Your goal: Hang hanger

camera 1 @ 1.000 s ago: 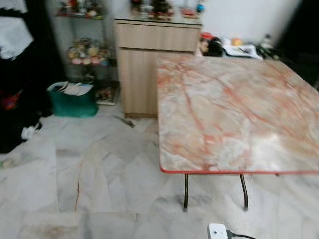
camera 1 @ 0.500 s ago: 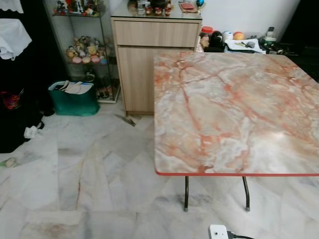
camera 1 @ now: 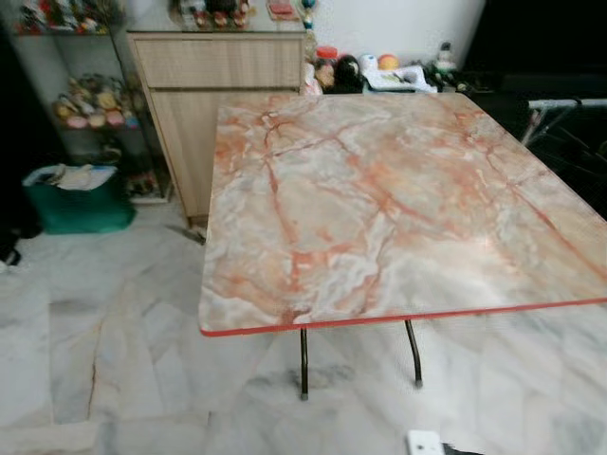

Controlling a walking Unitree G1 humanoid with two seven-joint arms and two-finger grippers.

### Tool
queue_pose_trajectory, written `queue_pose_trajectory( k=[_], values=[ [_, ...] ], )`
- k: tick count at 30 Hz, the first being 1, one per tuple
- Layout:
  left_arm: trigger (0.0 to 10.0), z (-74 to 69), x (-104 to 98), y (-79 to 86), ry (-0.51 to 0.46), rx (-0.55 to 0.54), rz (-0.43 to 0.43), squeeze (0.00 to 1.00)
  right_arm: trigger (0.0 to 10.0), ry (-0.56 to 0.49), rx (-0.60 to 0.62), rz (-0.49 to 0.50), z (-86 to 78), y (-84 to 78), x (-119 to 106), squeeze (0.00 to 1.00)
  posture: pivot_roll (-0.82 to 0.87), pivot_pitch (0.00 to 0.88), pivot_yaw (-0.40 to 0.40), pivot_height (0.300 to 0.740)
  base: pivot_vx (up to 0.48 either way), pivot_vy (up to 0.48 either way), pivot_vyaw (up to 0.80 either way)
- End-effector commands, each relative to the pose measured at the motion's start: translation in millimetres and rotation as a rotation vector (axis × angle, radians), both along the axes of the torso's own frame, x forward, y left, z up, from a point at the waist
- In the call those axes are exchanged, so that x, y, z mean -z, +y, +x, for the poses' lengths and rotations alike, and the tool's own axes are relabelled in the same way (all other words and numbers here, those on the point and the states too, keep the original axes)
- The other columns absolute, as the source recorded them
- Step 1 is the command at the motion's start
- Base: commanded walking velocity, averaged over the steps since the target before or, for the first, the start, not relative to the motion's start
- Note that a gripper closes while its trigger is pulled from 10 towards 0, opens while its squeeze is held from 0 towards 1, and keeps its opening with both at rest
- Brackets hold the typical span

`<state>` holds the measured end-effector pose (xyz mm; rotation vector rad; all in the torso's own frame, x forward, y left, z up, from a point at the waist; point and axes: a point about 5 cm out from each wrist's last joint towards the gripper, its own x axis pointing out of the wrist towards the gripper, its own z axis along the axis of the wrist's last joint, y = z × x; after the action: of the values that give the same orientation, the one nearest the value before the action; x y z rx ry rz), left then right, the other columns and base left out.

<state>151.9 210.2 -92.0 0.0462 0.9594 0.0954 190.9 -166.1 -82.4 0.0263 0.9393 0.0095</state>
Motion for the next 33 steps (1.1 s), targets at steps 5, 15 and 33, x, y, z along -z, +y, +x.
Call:
queue_pose_trajectory(
  k=[5, 15, 33],
  values=[
    [10.0, -94.5, 13.6, 47.9, 0.272, 0.059, 0.059, 0.0, 10.0, 0.121, 0.095, 0.061, -42.4, -22.7, 16.3, 0.0, 0.03, 0.105, 0.019, 0.74, 0.0, -0.48, 0.0],
    [10.0, -94.5, 13.5, 48.0, 0.27, 0.057, 0.059, 0.0, 10.0, 0.132, 0.073, 0.046, -45.4, -17.7, 18.1, 0.0, 0.03, 0.104, 0.02, 0.74, 0.0, -0.48, 0.0],
    [10.0, -94.5, 13.5, 48.0, 0.27, 0.057, 0.059, 0.0, 10.0, 0.132, 0.073, 0.046, -45.4, -17.7, 18.1, 0.0, 0.03, 0.104, 0.02, 0.74, 0.0, -0.48, 0.0]
  ],
)
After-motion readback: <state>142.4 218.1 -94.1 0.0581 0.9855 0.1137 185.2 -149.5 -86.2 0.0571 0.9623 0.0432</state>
